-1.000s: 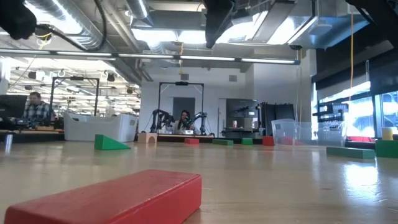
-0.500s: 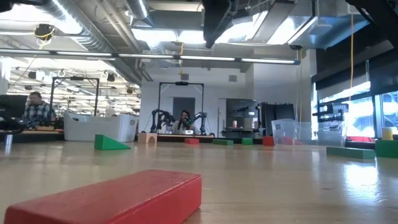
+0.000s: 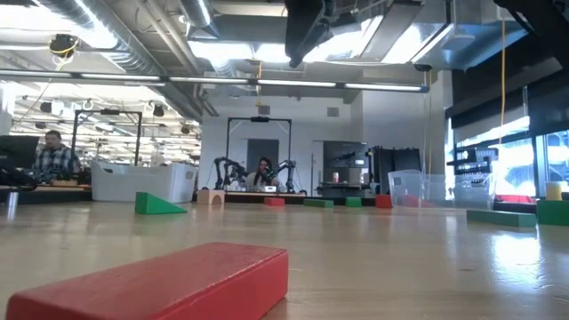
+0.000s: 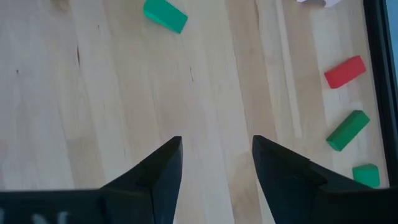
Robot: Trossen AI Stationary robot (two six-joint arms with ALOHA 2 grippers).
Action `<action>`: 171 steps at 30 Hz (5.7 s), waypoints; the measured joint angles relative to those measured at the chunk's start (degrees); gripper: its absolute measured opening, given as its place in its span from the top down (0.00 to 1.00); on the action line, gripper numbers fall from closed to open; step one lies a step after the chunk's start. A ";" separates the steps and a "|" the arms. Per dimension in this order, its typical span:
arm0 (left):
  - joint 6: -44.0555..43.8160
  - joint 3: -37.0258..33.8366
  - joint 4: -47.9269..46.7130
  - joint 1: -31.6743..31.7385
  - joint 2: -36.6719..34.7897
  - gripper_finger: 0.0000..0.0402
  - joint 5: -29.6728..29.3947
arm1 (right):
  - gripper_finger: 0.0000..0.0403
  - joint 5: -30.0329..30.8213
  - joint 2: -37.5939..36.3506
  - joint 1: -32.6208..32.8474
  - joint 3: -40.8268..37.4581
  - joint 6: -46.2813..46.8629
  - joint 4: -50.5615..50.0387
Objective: Sort & place blocks by color
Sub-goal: Put the light brown block into the gray bin
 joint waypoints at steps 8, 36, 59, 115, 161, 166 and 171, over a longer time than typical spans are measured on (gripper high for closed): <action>-2.39 0.04 -1.75 0.75 1.59 0.66 -0.31 | 0.52 0.00 0.00 -0.01 0.00 -0.26 0.41; 4.33 0.00 0.84 1.76 1.77 0.66 4.21 | 0.52 0.00 0.00 -0.19 0.02 -0.28 0.37; 19.56 -0.07 5.67 1.11 8.22 0.66 9.33 | 0.52 0.00 0.00 -1.60 0.02 1.07 0.63; 25.29 1.98 -6.60 23.10 0.12 0.66 -0.86 | 0.52 0.02 0.00 -1.60 0.02 -3.71 1.68; 20.99 2.29 -7.81 28.48 0.12 0.66 -6.07 | 0.52 -21.49 0.00 -1.57 0.02 -16.81 19.29; 20.65 2.29 -7.48 28.55 0.12 0.66 -5.10 | 0.52 -21.49 0.00 -1.57 0.02 -16.81 19.69; 19.53 2.29 -6.96 28.59 0.12 0.66 -3.02 | 0.52 -21.49 0.00 -1.57 0.02 -16.81 19.69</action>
